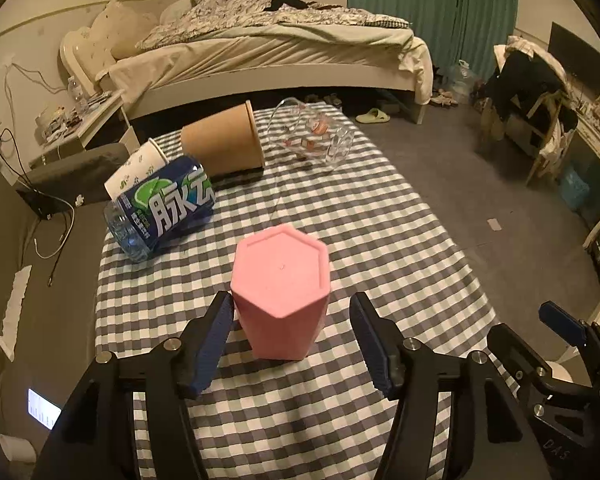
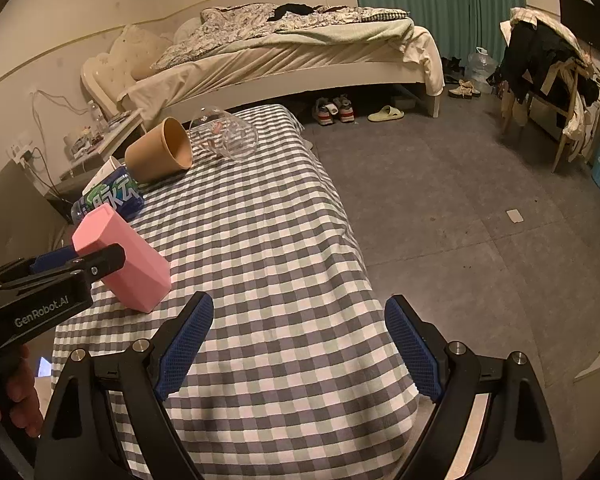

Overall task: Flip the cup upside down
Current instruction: 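Open the left tool and pull it back from the standing cup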

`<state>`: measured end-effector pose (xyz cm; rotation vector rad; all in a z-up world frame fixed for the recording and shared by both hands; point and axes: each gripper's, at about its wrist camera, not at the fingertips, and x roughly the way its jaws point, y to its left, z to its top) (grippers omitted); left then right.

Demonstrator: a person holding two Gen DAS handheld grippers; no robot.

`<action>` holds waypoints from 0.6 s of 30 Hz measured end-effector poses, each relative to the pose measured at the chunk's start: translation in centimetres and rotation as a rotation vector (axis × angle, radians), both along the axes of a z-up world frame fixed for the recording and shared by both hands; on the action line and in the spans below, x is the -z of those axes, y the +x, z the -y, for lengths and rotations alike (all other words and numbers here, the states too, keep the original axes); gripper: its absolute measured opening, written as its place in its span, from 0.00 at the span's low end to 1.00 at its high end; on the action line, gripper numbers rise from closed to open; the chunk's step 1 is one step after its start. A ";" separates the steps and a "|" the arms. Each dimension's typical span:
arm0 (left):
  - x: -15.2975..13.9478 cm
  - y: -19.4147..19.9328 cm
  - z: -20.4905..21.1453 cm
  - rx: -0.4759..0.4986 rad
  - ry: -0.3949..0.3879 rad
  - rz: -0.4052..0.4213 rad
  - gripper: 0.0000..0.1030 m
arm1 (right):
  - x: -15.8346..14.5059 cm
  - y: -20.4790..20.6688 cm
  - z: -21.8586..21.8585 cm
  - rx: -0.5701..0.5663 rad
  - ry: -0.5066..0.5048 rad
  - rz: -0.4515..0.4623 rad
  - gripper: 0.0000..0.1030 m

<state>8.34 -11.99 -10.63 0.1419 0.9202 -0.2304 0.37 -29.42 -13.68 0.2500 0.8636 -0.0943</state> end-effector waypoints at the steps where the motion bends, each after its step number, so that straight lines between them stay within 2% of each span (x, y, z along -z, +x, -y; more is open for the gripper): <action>1: -0.3 -0.1 -0.1 -0.001 -0.005 0.005 0.61 | -0.3 -0.1 -0.1 0.001 -0.006 0.005 0.85; 18: -7.7 -2.8 -3.7 -0.037 -0.075 0.160 0.61 | -7.1 -3.3 -2.6 -0.025 -0.101 0.139 0.85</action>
